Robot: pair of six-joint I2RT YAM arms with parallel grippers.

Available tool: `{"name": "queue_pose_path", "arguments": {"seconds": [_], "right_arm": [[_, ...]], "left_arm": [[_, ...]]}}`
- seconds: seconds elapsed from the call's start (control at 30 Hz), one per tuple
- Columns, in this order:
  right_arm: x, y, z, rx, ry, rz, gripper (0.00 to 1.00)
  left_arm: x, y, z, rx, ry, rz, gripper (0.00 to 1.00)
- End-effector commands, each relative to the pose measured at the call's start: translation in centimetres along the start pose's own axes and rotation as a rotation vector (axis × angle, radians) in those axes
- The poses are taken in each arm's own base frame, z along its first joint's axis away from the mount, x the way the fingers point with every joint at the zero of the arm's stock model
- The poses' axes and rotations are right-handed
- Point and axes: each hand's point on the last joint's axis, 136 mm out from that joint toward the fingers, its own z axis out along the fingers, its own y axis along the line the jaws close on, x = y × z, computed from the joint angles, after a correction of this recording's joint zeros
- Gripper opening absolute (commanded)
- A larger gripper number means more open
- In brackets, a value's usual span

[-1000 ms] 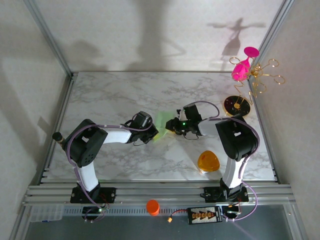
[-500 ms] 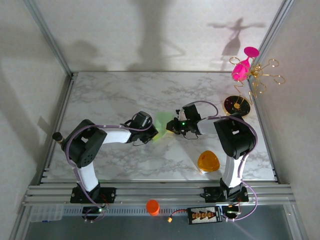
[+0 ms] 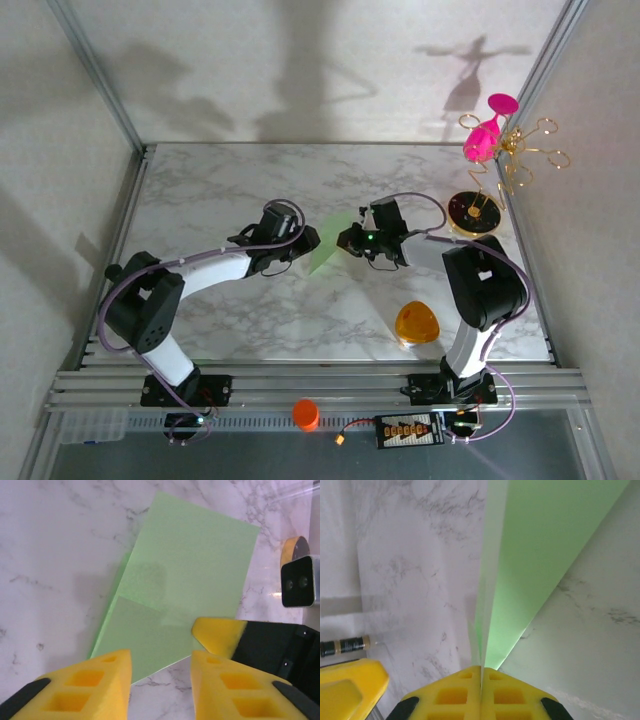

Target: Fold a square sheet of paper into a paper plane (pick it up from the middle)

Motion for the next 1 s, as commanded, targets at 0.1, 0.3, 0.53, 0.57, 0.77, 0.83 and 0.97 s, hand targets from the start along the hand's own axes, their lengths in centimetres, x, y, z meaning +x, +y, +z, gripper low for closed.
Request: {"name": "queue_pose_path", "arguments": {"seconds": [0.1,0.3,0.53,0.57,0.77,0.83,0.97], "right_arm": [[-1.7,0.0,-1.4,0.069,-0.069,0.142,0.01],[-1.7,0.1,-1.5,0.098,-0.048,0.196,0.01],[-1.7,0.0,-1.1,0.102,-0.013,0.25,0.01],[-1.8,0.0,-1.2,0.101,-0.012,0.254,0.01],[-1.6,-0.2,-1.3,0.106,0.002,0.273,0.01],[-1.5,-0.3,-1.2,0.106,0.008,0.279,0.01],[-1.3,-0.3,-1.1,0.105,0.024,0.283,0.01]], "left_arm": [[-1.6,-2.0,-1.0,0.007,-0.133,0.415,0.65],[-0.5,-2.4,-1.0,0.047,-0.23,0.702,0.8],[1.9,-2.0,0.0,0.062,-0.243,0.965,0.84],[2.1,-1.9,0.2,0.058,-0.249,0.992,0.83],[3.4,-1.6,3.0,0.045,-0.166,1.07,0.76],[3.6,-1.3,3.5,0.028,-0.167,1.092,0.72],[3.4,-1.1,3.9,0.021,-0.198,1.122,0.61]]}}
